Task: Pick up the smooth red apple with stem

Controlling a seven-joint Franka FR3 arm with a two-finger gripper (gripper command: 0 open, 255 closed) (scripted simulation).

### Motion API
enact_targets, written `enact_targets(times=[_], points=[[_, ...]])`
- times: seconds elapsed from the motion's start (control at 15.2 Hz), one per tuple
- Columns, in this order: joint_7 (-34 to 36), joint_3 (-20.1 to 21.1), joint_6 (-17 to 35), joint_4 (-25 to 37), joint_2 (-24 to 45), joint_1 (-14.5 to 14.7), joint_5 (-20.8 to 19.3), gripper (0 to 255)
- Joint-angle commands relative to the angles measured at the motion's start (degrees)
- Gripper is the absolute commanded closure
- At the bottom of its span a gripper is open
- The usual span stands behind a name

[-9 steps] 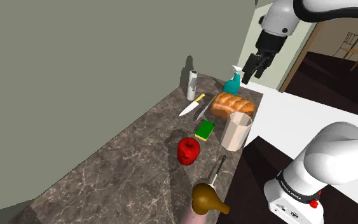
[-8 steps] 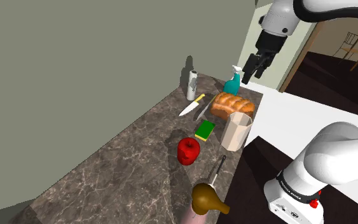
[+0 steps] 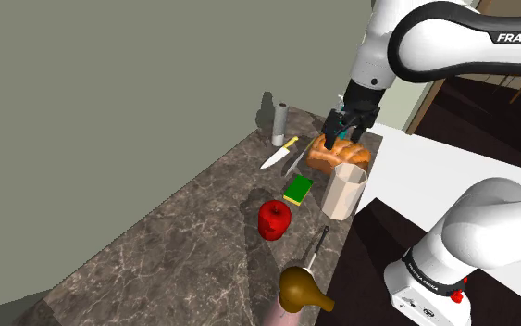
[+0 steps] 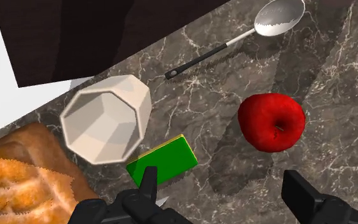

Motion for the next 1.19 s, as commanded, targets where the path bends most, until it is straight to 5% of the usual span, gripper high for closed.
enact_targets(times=[0.0, 0.59, 0.92, 1.12], points=[[4.8, 2.9, 3.1, -1.8, 1.3, -0.1, 2.1, 0], [25.7, 16.4, 18.0, -3.3, 14.5, -1.6, 9.2, 0], [38.3, 24.2, 27.1, -0.8, 25.9, -4.6, 9.0, 0], [40.1, 25.6, 30.0, -1.1, 28.7, -5.3, 8.4, 0]])
